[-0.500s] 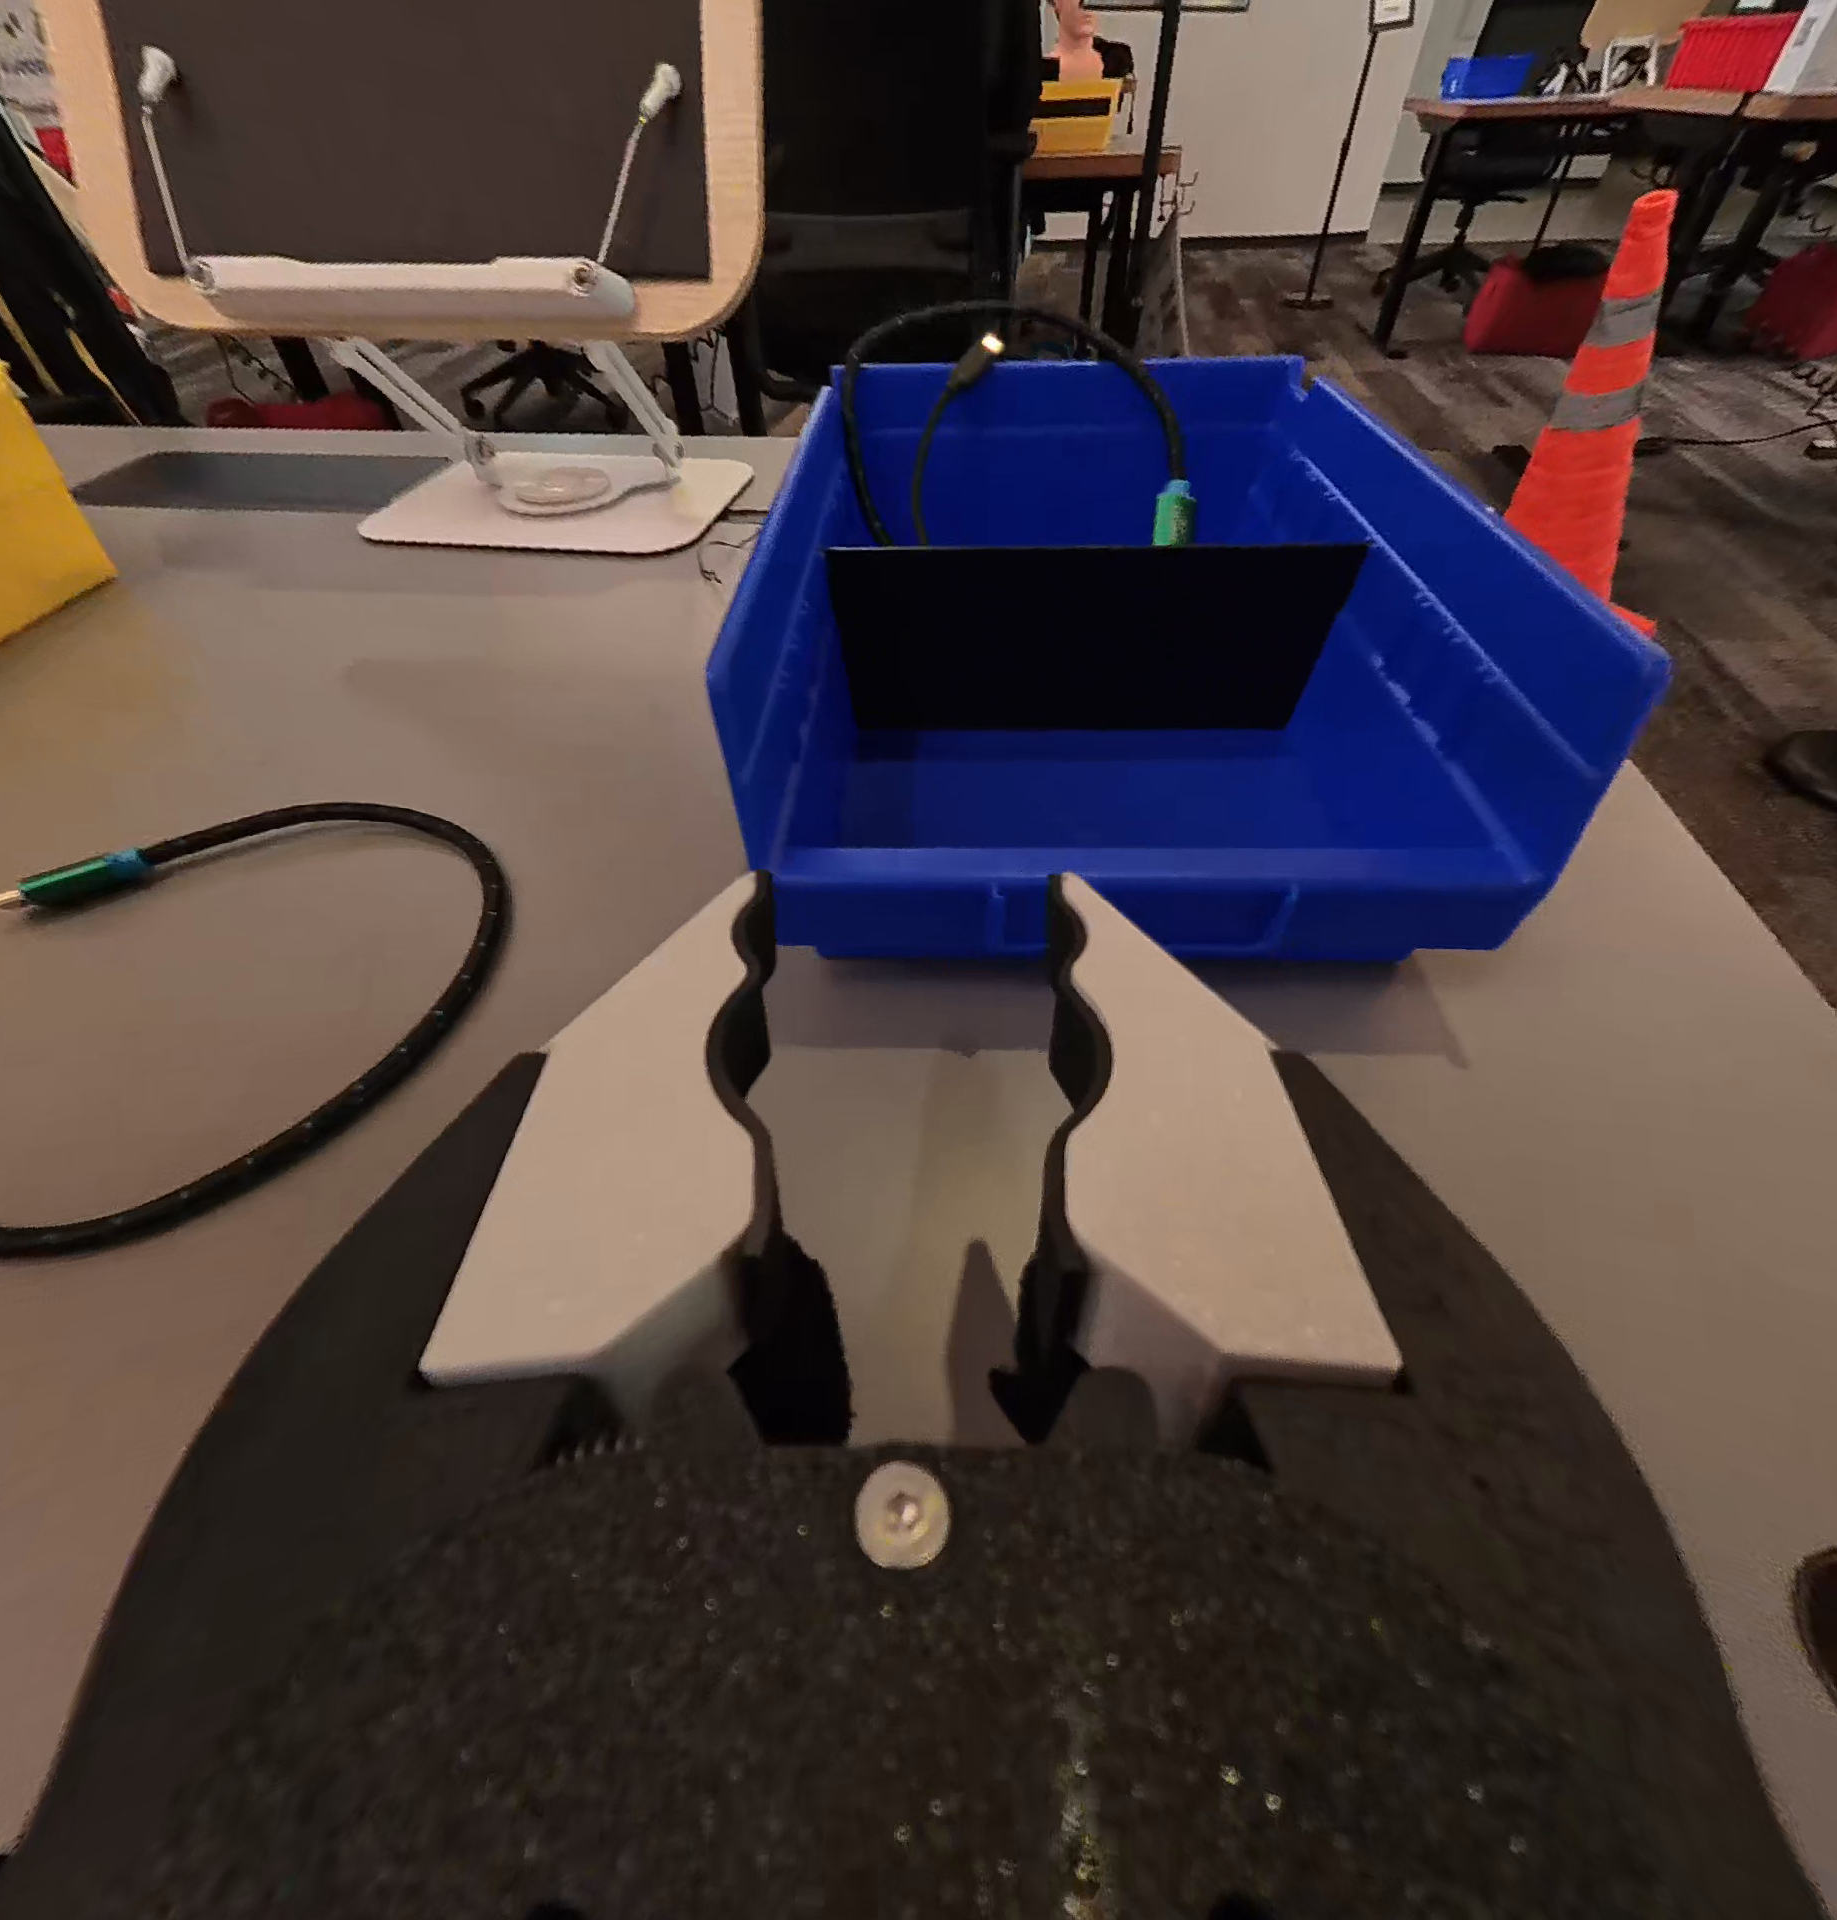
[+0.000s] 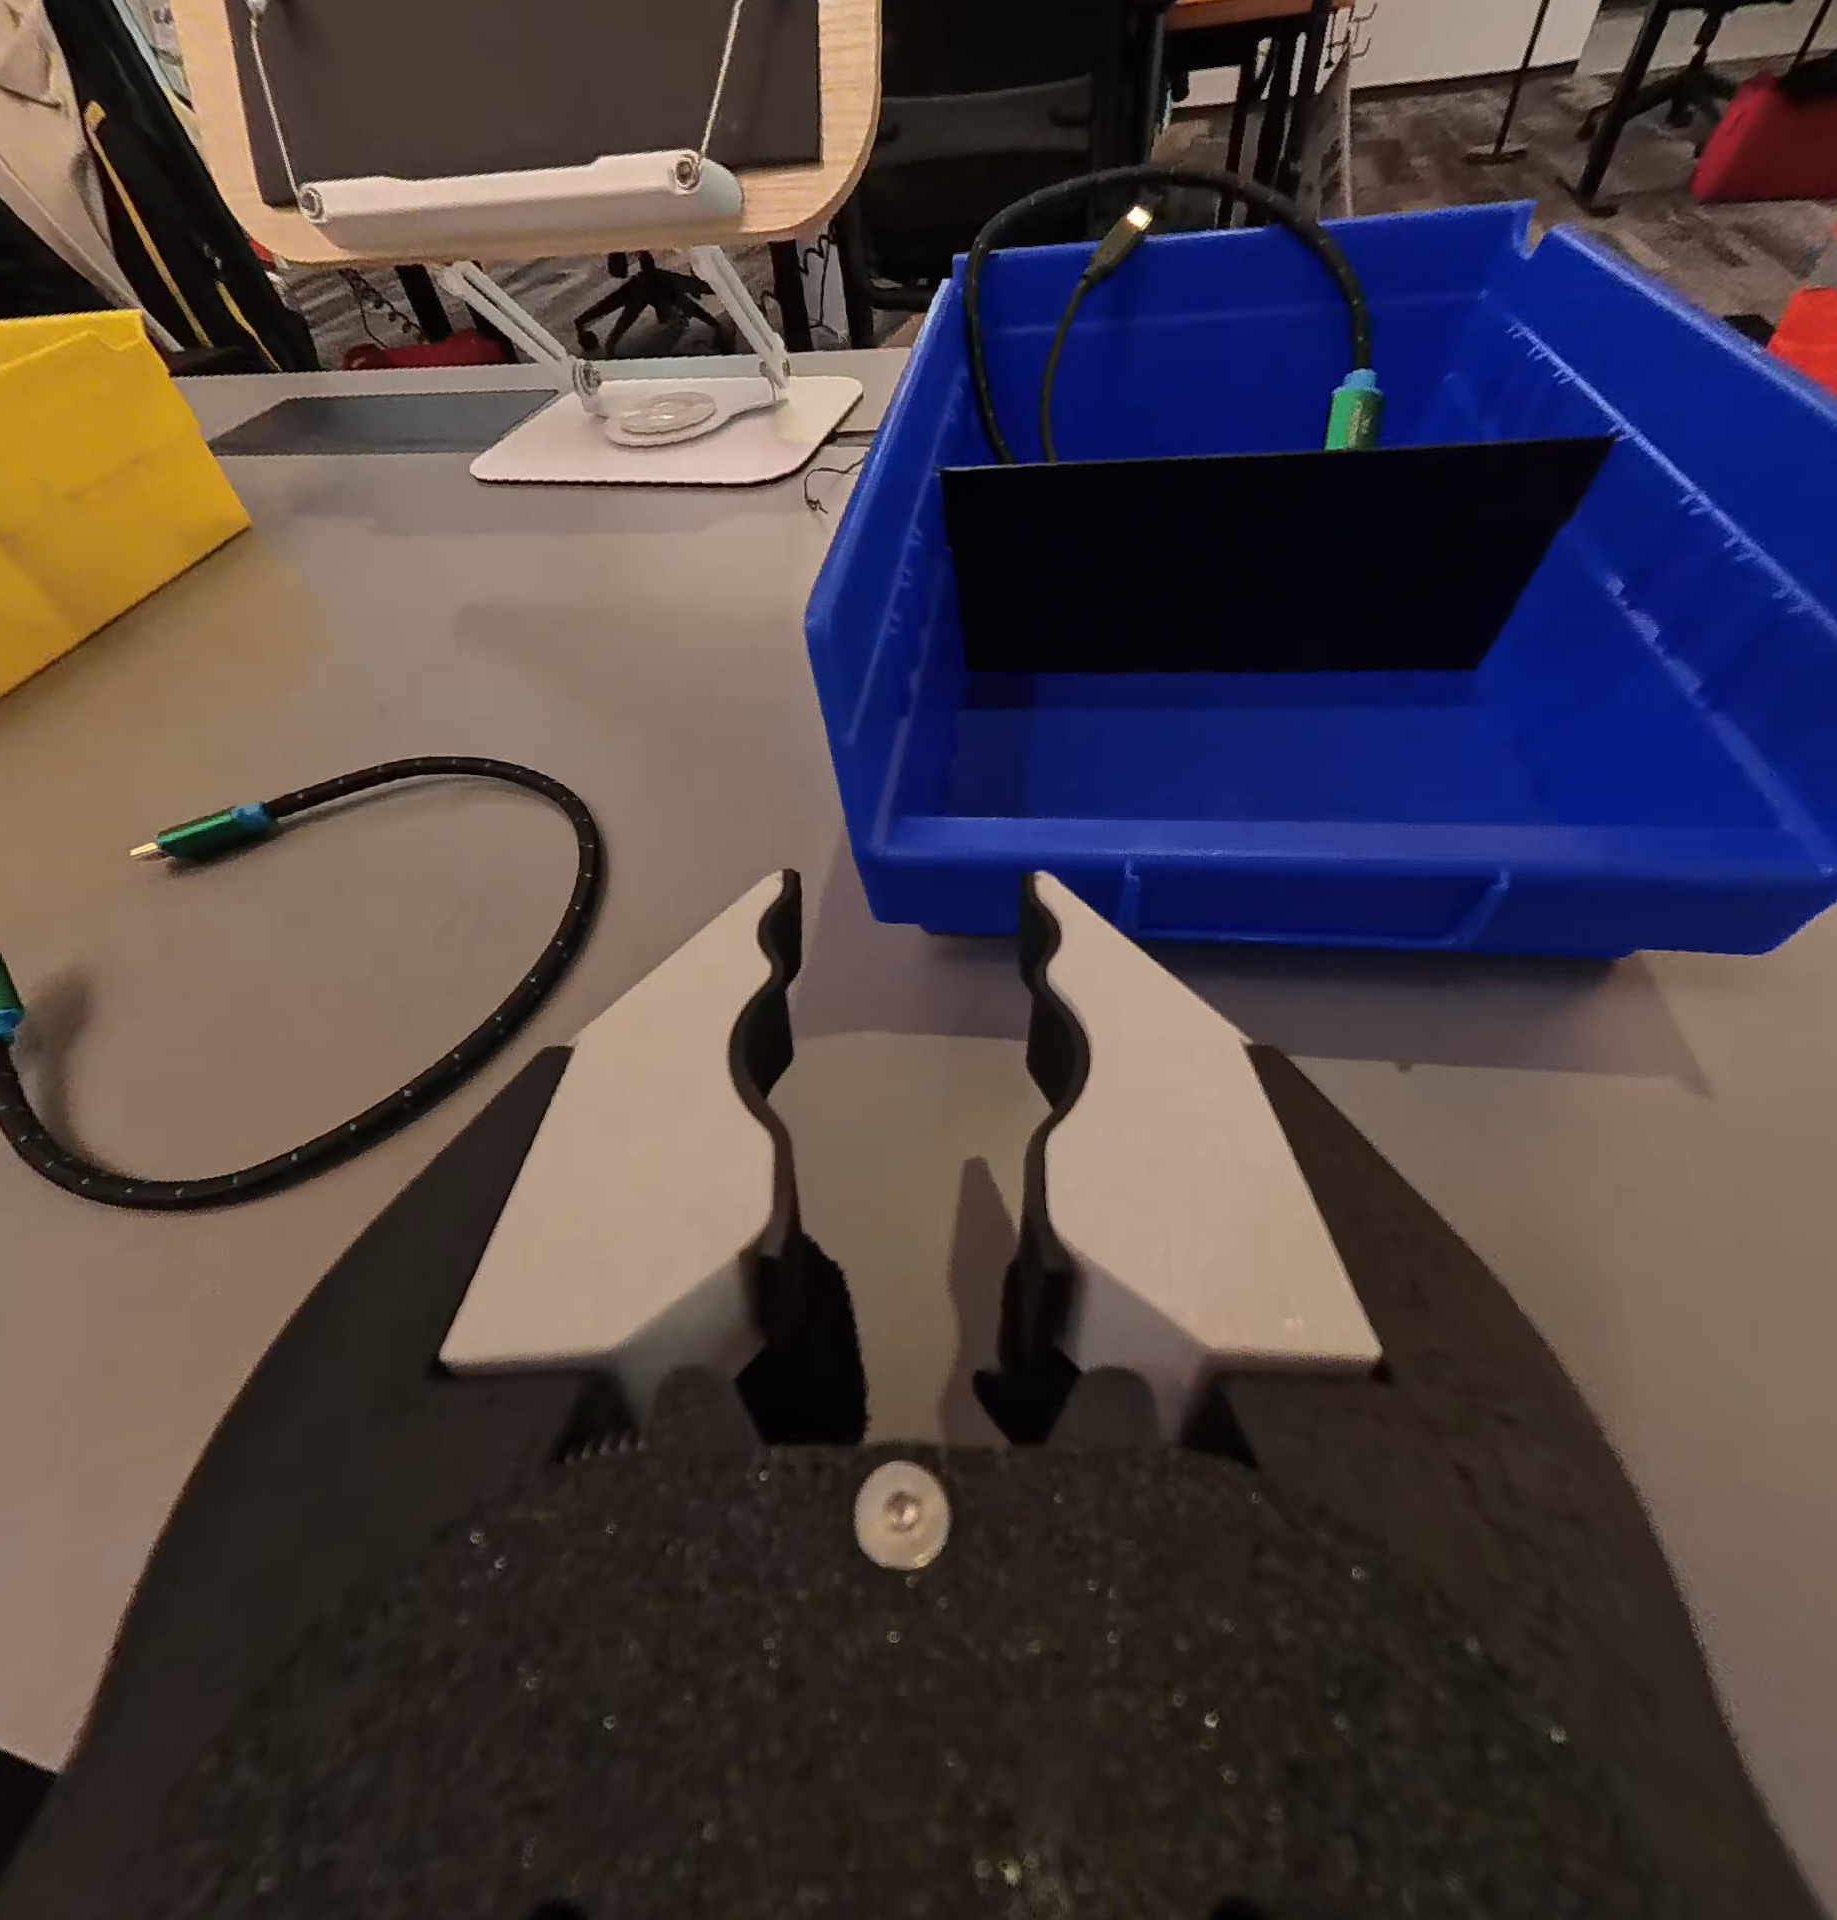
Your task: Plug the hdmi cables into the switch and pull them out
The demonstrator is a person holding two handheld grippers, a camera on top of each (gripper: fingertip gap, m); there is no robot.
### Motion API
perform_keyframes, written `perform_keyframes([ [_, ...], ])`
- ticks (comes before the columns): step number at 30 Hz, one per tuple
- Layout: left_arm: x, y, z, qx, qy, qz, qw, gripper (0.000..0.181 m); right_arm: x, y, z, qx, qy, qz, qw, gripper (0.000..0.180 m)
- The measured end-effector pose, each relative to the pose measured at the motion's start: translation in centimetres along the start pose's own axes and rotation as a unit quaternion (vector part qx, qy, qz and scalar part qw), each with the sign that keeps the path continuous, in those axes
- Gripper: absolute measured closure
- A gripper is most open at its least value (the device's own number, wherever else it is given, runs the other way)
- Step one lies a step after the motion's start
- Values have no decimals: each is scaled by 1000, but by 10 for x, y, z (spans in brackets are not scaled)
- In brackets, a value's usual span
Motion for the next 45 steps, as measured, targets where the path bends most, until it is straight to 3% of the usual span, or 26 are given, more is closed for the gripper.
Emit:
perform_keyframes([
  [4, 25, 29, -64, -12, 22, -64, 998, 118, 0, -2, -3, 11, 13, -3, 1000, 138],
  [7, 62, 43, -102, -32, 9, -74, 997, 121, 0, -1, -6, 17, 21, 0, 1000, 138],
  [15, 178, 28, -185, -90, 0, -147, 985, 120, 3, -4, -10, 7, 26, -10, 1000, 138],
  [19, 209, 20, -191, -115, -17, -171, 978, 121, 2, -7, -7, 16, 25, -15, 999, 139],
  [22, 215, 13, -181, -136, -55, -207, 967, 149, -1, -9, -4, 16, 21, -21, 999, 139],
  [27, 210, 24, -178, -141, -62, -228, 961, 154, -6, -12, 1, 19, 15, -25, 999, 141],
  [31, 199, 86, -157, -72, -83, -145, 983, 157, -7, -11, 1, 24, 16, -23, 999, 142],
  [36, 171, 181, -80, 140, -124, -53, 981, 160, -5, -9, -4, 21, 25, -19, 999, 142],
  [42, 100, 284, 49, 418, -92, 115, 896, 160, -2, 0, -36, -48, 70, 3, 996, 141],
  [45, 68, 298, 116, 484, -120, 190, 846, 160, -4, 2, -53, -77, 88, 12, 993, 141],
])
Point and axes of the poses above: each gripper's, where its closed fingertips meet, x out along the fingers, y out of its top, z = x × y across the jaws, the point moved 2 cm from there along -x, back along the fingers, and after that the axes turned 9 degrees about z, right-handed, at the moved point
